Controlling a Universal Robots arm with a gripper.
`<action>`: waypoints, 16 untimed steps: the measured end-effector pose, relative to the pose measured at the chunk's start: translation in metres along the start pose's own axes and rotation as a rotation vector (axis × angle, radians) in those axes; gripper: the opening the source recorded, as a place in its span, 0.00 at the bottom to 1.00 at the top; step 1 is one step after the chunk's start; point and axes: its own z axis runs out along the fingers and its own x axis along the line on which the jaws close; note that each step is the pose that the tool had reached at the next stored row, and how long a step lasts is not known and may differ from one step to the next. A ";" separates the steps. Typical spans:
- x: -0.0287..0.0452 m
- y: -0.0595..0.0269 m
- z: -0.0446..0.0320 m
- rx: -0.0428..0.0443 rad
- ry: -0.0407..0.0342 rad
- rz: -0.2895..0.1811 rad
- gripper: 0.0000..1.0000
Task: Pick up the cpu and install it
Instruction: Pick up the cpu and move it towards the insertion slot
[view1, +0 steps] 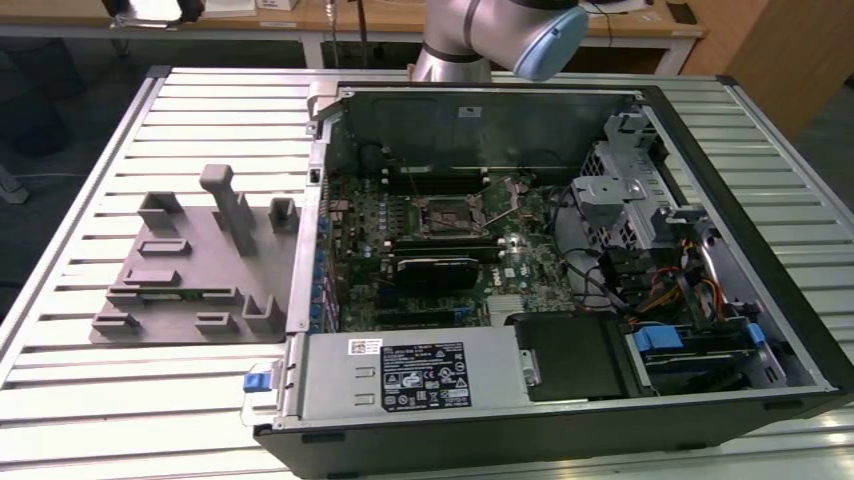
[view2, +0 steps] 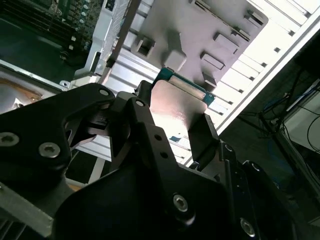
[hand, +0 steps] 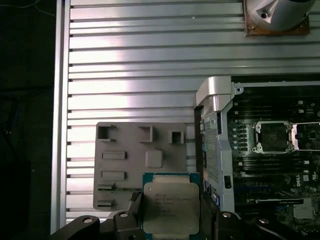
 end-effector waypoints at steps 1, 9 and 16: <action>-0.0034 0.0000 0.0017 0.0000 0.0009 0.000 0.54; -0.0341 -0.0002 0.0153 0.0005 0.0099 0.001 0.54; -0.0643 -0.0002 0.0265 0.0008 0.0187 0.002 0.54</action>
